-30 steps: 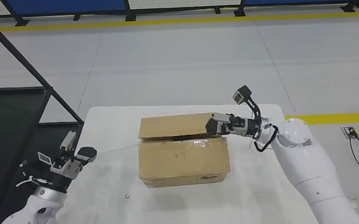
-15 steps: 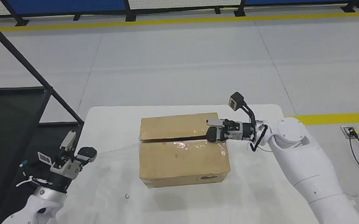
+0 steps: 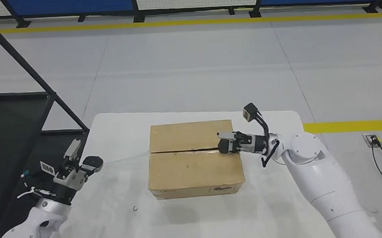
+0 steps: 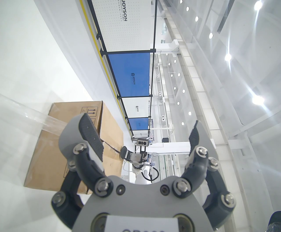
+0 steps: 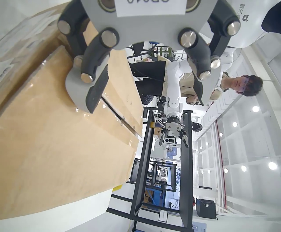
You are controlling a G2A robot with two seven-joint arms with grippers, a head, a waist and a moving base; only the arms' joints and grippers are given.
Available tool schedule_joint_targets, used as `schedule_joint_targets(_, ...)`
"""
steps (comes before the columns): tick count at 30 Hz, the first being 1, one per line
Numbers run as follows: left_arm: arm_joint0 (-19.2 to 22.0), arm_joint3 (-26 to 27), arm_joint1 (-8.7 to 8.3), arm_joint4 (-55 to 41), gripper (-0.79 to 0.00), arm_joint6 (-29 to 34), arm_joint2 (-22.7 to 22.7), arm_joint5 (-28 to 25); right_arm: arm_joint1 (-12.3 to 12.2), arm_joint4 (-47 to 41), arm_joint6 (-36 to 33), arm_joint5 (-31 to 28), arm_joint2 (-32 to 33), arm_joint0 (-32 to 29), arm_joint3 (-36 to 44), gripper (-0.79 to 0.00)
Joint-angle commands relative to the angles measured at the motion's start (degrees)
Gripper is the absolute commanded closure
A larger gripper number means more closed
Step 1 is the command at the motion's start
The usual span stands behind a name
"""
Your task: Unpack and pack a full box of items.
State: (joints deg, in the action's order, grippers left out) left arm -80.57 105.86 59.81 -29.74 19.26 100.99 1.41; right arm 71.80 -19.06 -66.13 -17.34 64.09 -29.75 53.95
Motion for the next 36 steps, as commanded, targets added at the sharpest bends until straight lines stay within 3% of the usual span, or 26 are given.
schedule_joint_targets(1,0.0,0.0,0.0,0.0,-0.785,0.0,0.0,0.0,0.03,0.5,0.42,0.2,-0.29,0.26,-0.39,-0.785)
schedule_joint_targets(14,-0.36,0.09,0.01,-0.1,-0.785,0.96,-0.4,0.19,0.19,0.45,0.97,0.08,-0.77,0.76,-1.15,-0.785)
schedule_joint_targets(18,-1.72,-0.9,0.04,0.17,-0.785,4.3,-1.96,1.85,0.19,0.45,0.97,0.08,-0.77,0.76,-1.15,-0.785)
schedule_joint_targets(24,-2.22,-4.17,0.4,2.38,-0.785,3.95,-5.82,2.7,0.19,0.45,0.97,0.08,-0.77,0.76,-1.15,-0.785)
schedule_joint_targets(28,-0.08,-7.75,0.8,1.58,-0.785,3.15,-8.56,4.03,0.19,0.45,0.97,0.08,-0.77,0.76,-1.15,-0.785)
schedule_joint_targets(36,8.82,-18.59,2.12,-0.53,-0.785,-0.01,-15.21,5.36,0.19,0.45,0.97,0.08,-0.77,0.76,-1.15,-0.785)
